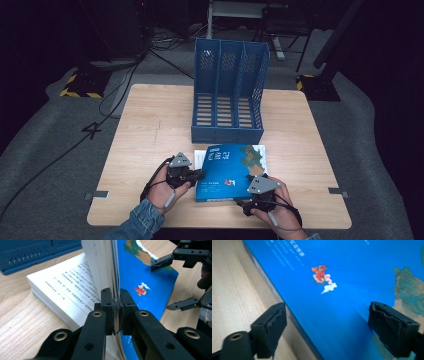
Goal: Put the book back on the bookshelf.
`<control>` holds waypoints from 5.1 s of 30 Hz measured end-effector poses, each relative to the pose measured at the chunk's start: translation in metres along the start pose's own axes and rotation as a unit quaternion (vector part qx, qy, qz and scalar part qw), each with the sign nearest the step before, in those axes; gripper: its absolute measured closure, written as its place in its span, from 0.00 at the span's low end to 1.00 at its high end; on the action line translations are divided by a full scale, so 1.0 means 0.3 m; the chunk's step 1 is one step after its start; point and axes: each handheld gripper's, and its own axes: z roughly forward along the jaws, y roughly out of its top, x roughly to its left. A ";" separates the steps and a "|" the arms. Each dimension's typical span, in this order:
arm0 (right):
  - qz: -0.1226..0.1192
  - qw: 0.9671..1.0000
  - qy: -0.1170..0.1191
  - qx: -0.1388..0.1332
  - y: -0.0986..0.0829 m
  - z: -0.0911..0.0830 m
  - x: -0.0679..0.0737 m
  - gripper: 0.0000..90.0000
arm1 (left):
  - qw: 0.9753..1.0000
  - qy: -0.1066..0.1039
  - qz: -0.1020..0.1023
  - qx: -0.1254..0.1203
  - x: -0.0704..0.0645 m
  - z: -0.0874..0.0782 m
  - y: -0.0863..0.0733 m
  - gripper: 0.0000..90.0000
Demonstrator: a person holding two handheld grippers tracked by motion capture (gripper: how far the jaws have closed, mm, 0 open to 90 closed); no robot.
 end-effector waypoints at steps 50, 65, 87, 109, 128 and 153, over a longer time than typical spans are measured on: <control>-0.106 0.987 -0.122 -0.019 0.085 0.109 0.073 0.00 | 0.994 -0.097 -0.039 0.012 -0.038 0.022 0.192 0.96; -0.153 0.980 -0.123 -0.019 0.072 0.158 0.065 0.00 | 0.999 -0.029 -0.019 0.017 -0.045 0.040 0.155 0.88; -0.187 0.969 -0.147 -0.067 0.097 0.154 0.037 0.00 | 0.983 -0.131 -0.129 0.034 0.017 0.023 0.140 0.96; -0.226 0.954 -0.193 -0.025 0.116 0.225 0.053 0.01 | 0.958 -0.186 -0.220 0.005 0.086 0.030 0.121 0.96; -0.262 0.956 -0.135 -0.003 0.124 0.221 0.048 0.54 | 0.962 -0.148 -0.230 0.009 0.160 0.001 0.057 0.80; -0.012 0.990 0.113 -0.079 0.188 -0.012 -0.171 0.67 | 0.979 -0.007 -0.203 -0.034 0.288 -0.081 -0.018 0.67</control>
